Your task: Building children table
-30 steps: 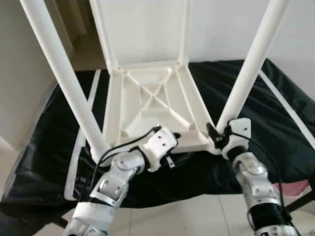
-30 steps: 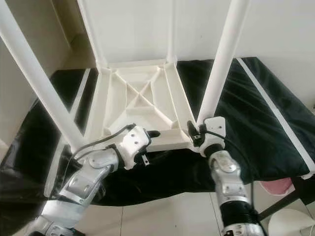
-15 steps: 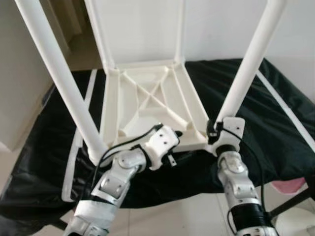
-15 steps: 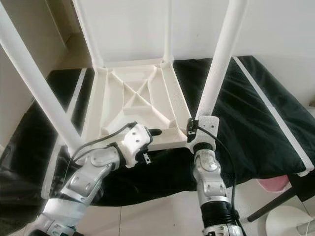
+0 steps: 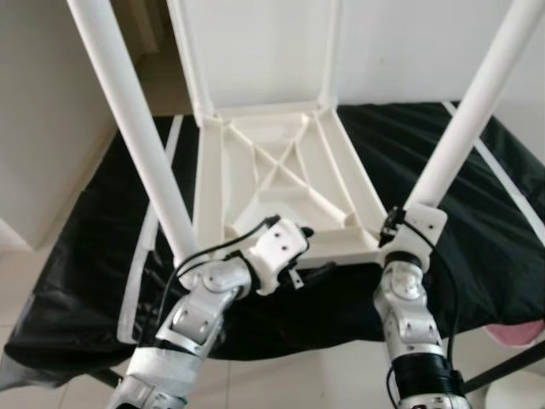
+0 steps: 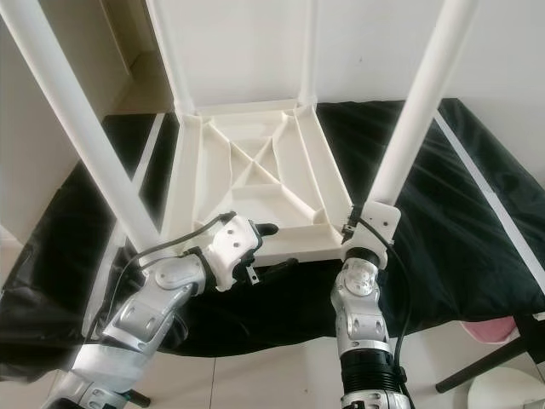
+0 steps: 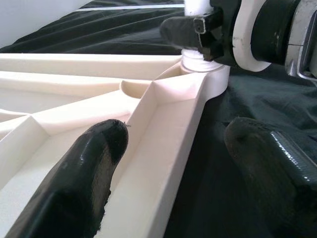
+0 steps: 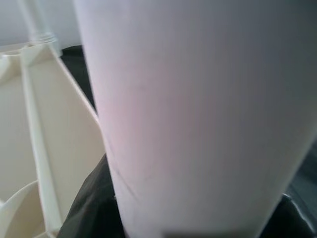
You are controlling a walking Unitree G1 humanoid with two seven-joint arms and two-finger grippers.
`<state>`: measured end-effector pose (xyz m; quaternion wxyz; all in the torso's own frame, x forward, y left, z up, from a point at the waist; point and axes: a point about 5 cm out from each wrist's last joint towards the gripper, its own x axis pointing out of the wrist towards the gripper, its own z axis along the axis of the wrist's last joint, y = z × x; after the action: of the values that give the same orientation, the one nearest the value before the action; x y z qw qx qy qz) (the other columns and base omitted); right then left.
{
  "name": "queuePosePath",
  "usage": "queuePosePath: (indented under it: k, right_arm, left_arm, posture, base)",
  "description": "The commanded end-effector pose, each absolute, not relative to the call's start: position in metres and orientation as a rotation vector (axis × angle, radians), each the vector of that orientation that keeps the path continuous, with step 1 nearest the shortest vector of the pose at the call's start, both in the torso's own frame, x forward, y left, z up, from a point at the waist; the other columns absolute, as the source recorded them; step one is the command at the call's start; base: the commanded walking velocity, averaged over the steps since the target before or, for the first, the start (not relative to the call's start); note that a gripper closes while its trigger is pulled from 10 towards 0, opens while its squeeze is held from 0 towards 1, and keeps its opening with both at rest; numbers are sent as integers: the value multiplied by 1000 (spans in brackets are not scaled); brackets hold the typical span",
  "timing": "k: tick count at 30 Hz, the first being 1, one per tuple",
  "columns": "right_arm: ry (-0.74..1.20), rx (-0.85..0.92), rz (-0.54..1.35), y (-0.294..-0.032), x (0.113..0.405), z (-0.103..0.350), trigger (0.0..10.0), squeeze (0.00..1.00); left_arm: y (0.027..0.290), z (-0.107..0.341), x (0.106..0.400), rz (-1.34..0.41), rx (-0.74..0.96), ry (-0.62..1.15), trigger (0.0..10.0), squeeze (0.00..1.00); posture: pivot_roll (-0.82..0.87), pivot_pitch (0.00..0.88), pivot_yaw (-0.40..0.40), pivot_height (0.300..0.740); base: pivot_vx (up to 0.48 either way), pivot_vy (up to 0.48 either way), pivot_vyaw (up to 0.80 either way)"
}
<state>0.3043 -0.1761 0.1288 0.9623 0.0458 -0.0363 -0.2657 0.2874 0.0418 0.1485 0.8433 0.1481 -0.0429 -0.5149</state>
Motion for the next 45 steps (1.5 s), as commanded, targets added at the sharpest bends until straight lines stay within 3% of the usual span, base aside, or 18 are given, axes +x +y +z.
queuePosePath:
  k: [1,14,15,16,17,23,29,30,32,33,40,43,45]
  right_arm:
    - [32,139,-631,-187,295,107,10000,0]
    - [36,131,-590,-180,295,107,10000,0]
    - [28,132,-565,-178,295,108,10000,769]
    - [23,134,-550,-177,296,109,10000,769]
    - [10,126,-526,-175,296,111,10000,1000]
    - [-119,117,-391,-174,287,124,10000,1000]
    - [-121,98,-327,-186,277,119,10000,1000]
    - [-125,92,-294,-188,276,120,10000,306]
    - [-132,80,-266,-190,275,121,10000,306]
    - [-143,80,-228,-193,275,123,10000,0]
    - [-198,12,52,-204,284,140,10000,0]
    - [-196,-2,91,-204,285,141,10000,0]
    - [-157,-62,253,-203,290,142,10000,0]
  left_arm:
    - [41,144,285,-1095,312,-73,10000,0]
    - [39,143,282,-1105,306,-73,10000,0]
    - [39,143,282,-1105,305,-72,10000,0]
    - [38,143,282,-1105,305,-72,10000,0]
    - [38,143,282,-1105,305,-73,10000,0]
    - [38,145,282,-1103,303,-80,10000,0]
    - [37,145,282,-1107,301,-83,10000,0]
    - [36,145,282,-1109,301,-84,10000,0]
    - [35,146,282,-1111,300,-85,10000,0]
    - [35,146,282,-1114,299,-86,10000,0]
    - [31,150,285,-1128,302,-100,10000,0]
    - [31,150,285,-1130,303,-103,10000,0]
    - [30,150,283,-1144,308,-98,10000,0]
  posture:
    - [-87,19,48,740]
    - [-95,19,44,740]
    - [-94,18,43,740]
    - [-94,18,43,740]
    - [-91,15,40,740]
    - [-93,12,36,740]
    - [-100,12,37,740]
    - [-105,14,38,740]
    - [-108,13,40,740]
    - [-110,12,41,740]
    - [-118,0,47,740]
    - [-118,0,47,740]
    - [-112,0,47,740]
  base:
    - [0,0,0]
    - [0,0,0]
    - [0,0,0]
    - [0,0,0]
    - [0,0,0]
    - [0,0,0]
    - [0,0,0]
    - [0,0,0]
    - [0,0,0]
    - [0,0,0]
    - [0,0,0]
    - [0,0,0]
    - [0,0,0]
